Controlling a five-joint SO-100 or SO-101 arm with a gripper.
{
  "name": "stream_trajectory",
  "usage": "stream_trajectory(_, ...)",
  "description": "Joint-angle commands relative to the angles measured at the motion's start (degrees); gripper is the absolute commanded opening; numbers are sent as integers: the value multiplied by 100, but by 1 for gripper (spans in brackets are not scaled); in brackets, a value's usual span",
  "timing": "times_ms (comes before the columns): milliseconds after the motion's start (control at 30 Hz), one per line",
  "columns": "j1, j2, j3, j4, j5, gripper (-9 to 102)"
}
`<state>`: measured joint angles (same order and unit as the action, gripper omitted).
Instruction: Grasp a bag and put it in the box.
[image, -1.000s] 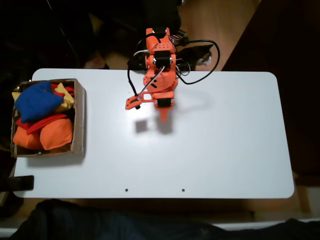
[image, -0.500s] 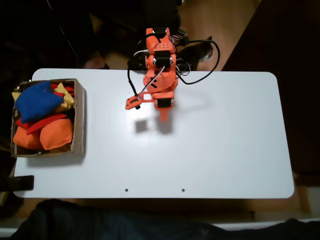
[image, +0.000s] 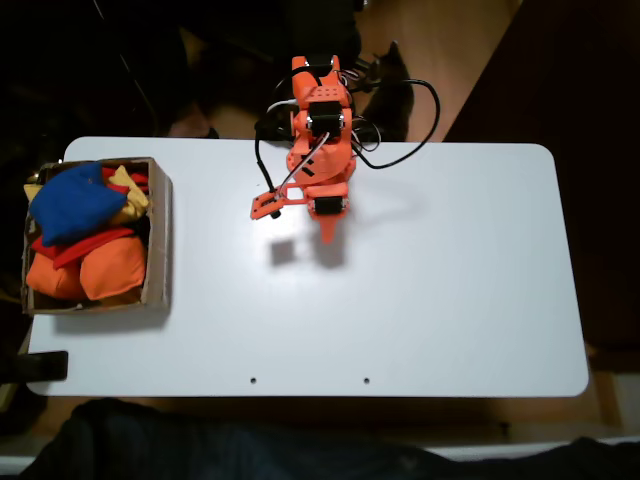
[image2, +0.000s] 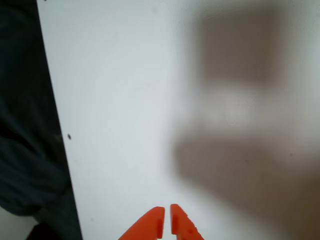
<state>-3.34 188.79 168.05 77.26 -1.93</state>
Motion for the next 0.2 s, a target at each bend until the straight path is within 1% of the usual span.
stream_trajectory(0, 9, 9, -18, 18, 9, 0)
stream_trajectory(167, 9, 9, -18, 18, 9, 0)
